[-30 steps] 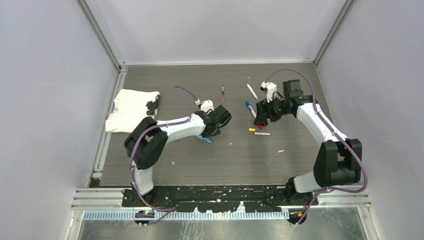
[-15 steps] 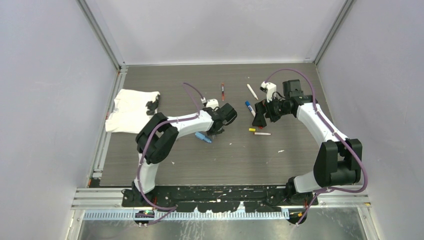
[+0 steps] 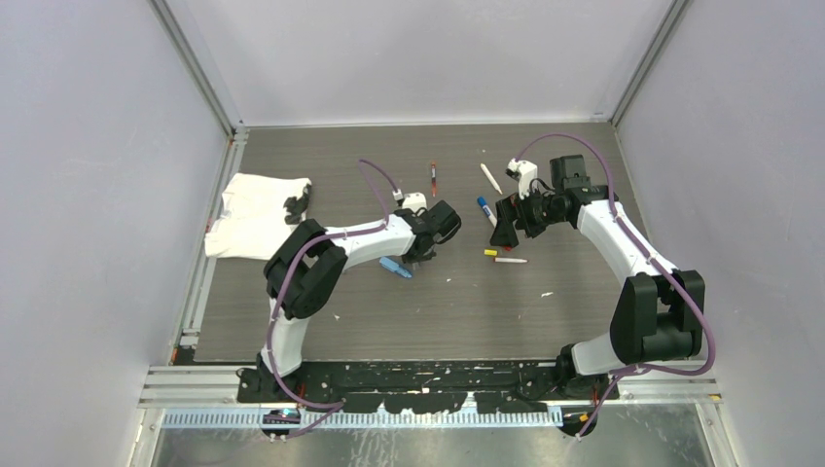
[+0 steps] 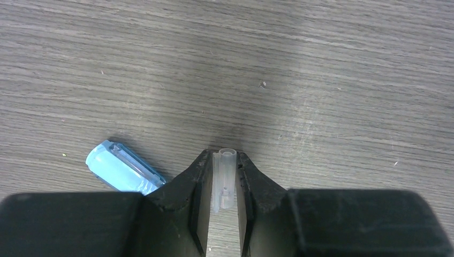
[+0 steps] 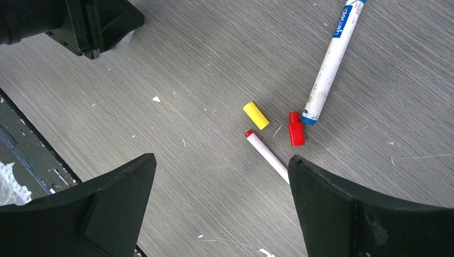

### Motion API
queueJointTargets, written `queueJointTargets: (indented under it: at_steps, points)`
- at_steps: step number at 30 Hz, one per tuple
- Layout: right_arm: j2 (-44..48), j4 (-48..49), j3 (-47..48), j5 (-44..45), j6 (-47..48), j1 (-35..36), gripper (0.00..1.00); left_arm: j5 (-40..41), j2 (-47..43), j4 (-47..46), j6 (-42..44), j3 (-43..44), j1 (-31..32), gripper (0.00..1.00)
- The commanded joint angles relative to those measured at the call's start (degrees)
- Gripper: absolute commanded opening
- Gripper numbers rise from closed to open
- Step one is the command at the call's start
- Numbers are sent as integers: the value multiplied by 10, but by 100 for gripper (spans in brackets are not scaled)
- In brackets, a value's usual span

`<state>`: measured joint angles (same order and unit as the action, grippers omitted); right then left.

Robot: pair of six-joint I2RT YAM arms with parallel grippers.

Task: Insert the pens into the pen caps
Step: Pick up the pen cap from the center of the board.

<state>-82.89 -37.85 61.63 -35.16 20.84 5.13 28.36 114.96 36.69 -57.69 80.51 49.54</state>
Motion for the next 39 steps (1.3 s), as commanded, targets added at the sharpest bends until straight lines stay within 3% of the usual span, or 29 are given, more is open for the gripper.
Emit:
queueJointTargets:
  at_steps: [1,10,16,29,39]
  points:
    - [21,3,24,-16,1,-1,100,-8,-1,22,8,-8,1,25]
    - [23,2,24,-22,0,-1,100,-46,-33,-3,11,-48,1,30]
    - [23,2,24,-25,-1,-1,100,-68,-42,-29,65,-70,1,31]
    - [28,2,23,-32,0,-1,100,-111,-10,-81,128,-92,-6,22]
    - [38,30,0,-78,-12,5,100,-141,-113,-215,173,-167,-16,18]
